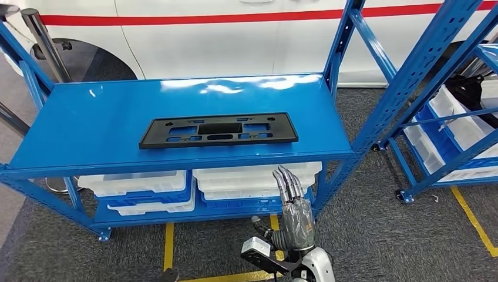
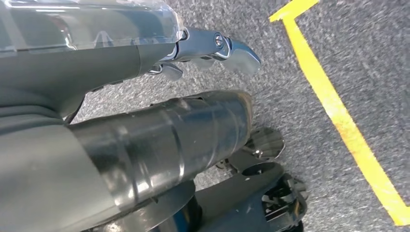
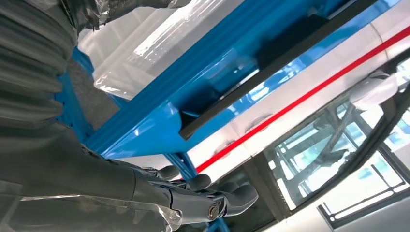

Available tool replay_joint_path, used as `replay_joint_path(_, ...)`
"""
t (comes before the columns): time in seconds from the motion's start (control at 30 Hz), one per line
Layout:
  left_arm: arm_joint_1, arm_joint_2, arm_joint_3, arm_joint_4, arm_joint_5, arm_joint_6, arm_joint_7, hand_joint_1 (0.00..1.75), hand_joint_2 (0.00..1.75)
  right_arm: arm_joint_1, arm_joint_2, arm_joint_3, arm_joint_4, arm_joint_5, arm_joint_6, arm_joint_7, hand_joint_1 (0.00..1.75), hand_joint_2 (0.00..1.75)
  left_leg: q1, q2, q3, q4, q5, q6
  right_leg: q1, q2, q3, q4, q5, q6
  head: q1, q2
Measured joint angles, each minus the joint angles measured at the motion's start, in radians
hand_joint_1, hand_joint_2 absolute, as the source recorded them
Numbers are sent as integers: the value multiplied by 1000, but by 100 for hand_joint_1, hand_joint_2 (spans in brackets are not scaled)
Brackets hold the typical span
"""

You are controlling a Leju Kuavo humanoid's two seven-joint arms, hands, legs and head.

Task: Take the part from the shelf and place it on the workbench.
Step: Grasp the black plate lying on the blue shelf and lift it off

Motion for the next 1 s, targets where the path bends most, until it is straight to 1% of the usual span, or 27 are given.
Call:
replay_joint_path(0.07,-1,0,-1,1,0,0,1,0,0,0,-1,-4,0,5,0,0,0,175,0,0,0,-2,-2,-10,5,1,6,-19,-3,-6,0,0)
replay_joint_path(0.13,-2,0,-2,1,0,0,1,0,0,-1,-2,-8,0,10,0,1,0,175,2,1,0,5,-12,-21,-1,1,16,-30,-1,-13,0,0)
replay_joint_path(0.2,-3,0,-3,1,0,0,2,0,0,-2,-2,-10,0,12,0,2,0,175,1,0,-6,26,-28,-26,-8,0,27,-41,1,-19,-1,0)
replay_joint_path(0.23,-3,0,-3,1,0,0,2,0,0,-2,-2,-10,0,12,0,2,0,175,1,0,-9,36,-34,-27,-8,0,29,-43,1,-21,-2,0)
replay_joint_path(0.43,-3,0,-3,1,0,0,2,0,0,-2,-2,-10,0,13,1,2,0,175,1,0,-12,43,-38,-27,-8,0,29,-43,1,-22,-2,0)
replay_joint_path(0.47,-3,0,-3,1,0,0,2,0,0,-3,-2,-10,0,13,1,2,0,175,2,0,-24,66,-49,-28,-8,-1,30,-43,0,-23,-3,0)
replay_joint_path(0.53,-2,0,-3,1,0,-1,3,0,0,-3,-3,-11,0,15,0,3,0,175,5,0,-92,192,-97,-35,-8,-2,33,-42,-4,-27,-3,0)
replay_joint_path(0.57,-1,1,-3,1,0,-1,4,0,0,-3,-4,-12,0,17,0,5,0,175,7,0,-127,249,-110,-38,-8,-2,36,-41,-7,-28,-3,0)
replay_joint_path(0.6,0,2,-3,1,1,-1,6,0,0,-3,-6,-16,1,25,-1,9,0,175,9,0,-122,221,-80,-41,-9,-1,44,-38,-16,-24,-3,0)
replay_joint_path(0.63,1,3,-4,1,2,-1,8,0,0,-5,-11,-23,-1,39,-1,15,0,175,8,-1,-96,153,-41,-35,-9,1,50,-36,-25,-14,-4,0)
replay_joint_path(0.67,0,5,-6,1,3,-1,10,0,0,-7,-15,-30,-3,54,-2,21,0,175,9,-1,-65,78,-1,-26,-9,2,56,-32,-36,-2,-4,0)
replay_joint_path(0.7,-1,6,-8,1,3,-1,12,0,0,-9,-20,-36,-6,69,-2,26,0,175,9,-2,-32,6,29,-16,-10,3,59,-22,-49,11,-4,0)
replay_joint_path(0.73,-3,7,-10,1,3,-1,14,0,0,-13,-24,-40,-10,79,-2,29,0,175,8,-3,-28,0,26,-5,-10,2,49,-1,-63,20,-4,0)
replay_joint_path(0.77,-4,7,-12,1,3,-1,14,0,0,-15,-26,-42,-13,82,-2,31,0,175,10,-2,-25,-3,25,1,-12,2,29,40,-83,25,-4,0)
replay_joint_path(0.8,-5,7,-14,1,3,-1,14,0,0,-17,-29,-43,-14,85,-2,31,0,175,9,-2,-22,-3,22,5,-13,1,-3,101,-109,28,-4,0)
replay_joint_path(0.83,-5,7,-16,1,3,-2,15,0,0,-18,-32,-44,-15,88,-2,33,0,175,9,-2,-20,-3,19,9,-13,1,-44,172,-134,31,-4,0)
replay_joint_path(0.87,-5,7,-17,1,3,-2,15,0,0,-18,-36,-45,-15,93,-2,34,0,175,8,-1,-17,-3,16,11,-13,1,-81,231,-148,32,-4,0)
replay_joint_path(0.9,-5,7,-17,1,2,-3,15,0,0,-18,-39,-45,-15,99,-3,36,0,175,7,-2,-12,-3,12,12,-13,1,-107,262,-144,32,-4,0)
replay_joint_path(0.93,-4,7,-18,1,2,-4,16,0,0,-20,-43,-45,-16,107,-3,39,0,175,6,-3,-6,-3,7,11,-13,1,-113,253,-119,30,-4,0)
replay_joint_path(0.97,-4,7,-18,1,0,-6,16,0,0,-24,-46,-46,-17,116,-4,43,0,175,5,-3,2,-3,3,10,-12,1,-99,207,-77,26,-4,0)
replay_joint_path(1.0,-5,7,-19,1,-1,-9,16,0,0,-29,-49,-47,-20,124,-4,47,0,175,5,-4,10,-3,-3,9,-10,1,-74,136,-31,19,-4,0)
